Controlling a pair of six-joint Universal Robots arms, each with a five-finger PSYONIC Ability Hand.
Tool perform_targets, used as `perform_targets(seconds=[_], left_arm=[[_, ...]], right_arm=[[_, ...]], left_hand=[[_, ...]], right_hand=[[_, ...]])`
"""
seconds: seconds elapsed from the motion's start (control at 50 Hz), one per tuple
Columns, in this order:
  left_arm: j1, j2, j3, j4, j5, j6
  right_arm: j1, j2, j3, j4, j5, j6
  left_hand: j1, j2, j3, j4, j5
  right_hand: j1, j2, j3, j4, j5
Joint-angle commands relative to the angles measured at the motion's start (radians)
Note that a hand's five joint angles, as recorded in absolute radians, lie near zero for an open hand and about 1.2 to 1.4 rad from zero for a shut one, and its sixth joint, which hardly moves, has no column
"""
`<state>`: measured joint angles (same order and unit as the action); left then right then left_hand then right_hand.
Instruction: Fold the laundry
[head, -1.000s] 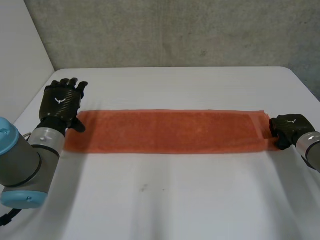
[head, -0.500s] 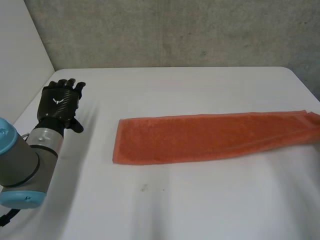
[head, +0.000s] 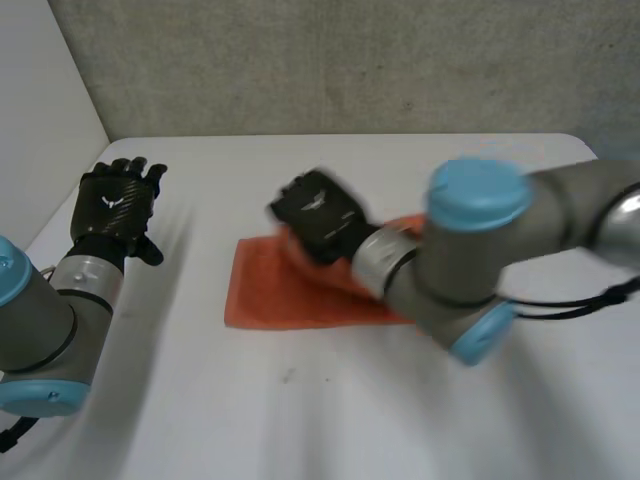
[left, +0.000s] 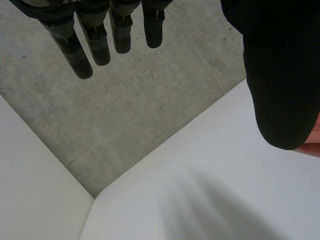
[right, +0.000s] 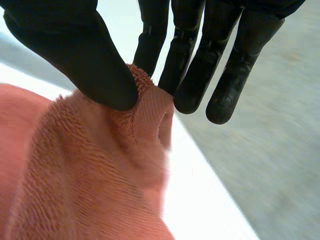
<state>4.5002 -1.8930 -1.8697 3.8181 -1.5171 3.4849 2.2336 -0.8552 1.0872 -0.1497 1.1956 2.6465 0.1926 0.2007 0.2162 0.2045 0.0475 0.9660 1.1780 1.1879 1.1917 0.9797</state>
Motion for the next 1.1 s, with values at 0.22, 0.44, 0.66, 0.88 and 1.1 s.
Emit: perform_targets(seconds=[0.22,0.44,0.66,0.88,1.1], left_arm=[[-0.001,0.0,-0.002,0.0,0.0,0.002],[-0.009,0.0,-0.002,0.0,0.0,0.003],[-0.013,0.0,-0.016,0.002,0.002,0.005],[-0.015,0.0,-0.016,0.0,0.002,0.005],[-0.015,0.002,-0.017,0.0,0.0,0.005]], right_arm=[[0.084,0.064,-0.032,0.016,0.231,0.019],[-0.153,-0.094,0.201,0.166,0.322,0.184],[-0.302,-0.085,0.395,0.099,0.249,0.181],[-0.309,-0.1,0.263,0.027,0.266,0.088],[0.035,-0.049,0.063,0.027,0.285,-0.108]], left_hand=[[-0.018,-0.026,-0.042,-0.03,-0.048],[-0.018,-0.026,-0.042,-0.03,-0.048],[-0.018,-0.026,-0.042,-0.03,-0.048],[-0.018,-0.026,-0.042,-0.03,-0.048],[-0.018,-0.026,-0.042,-0.03,-0.048]], right_hand=[[-0.792,-1.003,-1.013,-1.017,-0.98],[-0.792,-1.003,-1.013,-1.017,-0.98],[-0.181,-0.393,-0.403,-0.407,-0.369],[0.43,0.218,0.208,0.205,0.242],[0.43,0.218,0.208,0.205,0.242]])
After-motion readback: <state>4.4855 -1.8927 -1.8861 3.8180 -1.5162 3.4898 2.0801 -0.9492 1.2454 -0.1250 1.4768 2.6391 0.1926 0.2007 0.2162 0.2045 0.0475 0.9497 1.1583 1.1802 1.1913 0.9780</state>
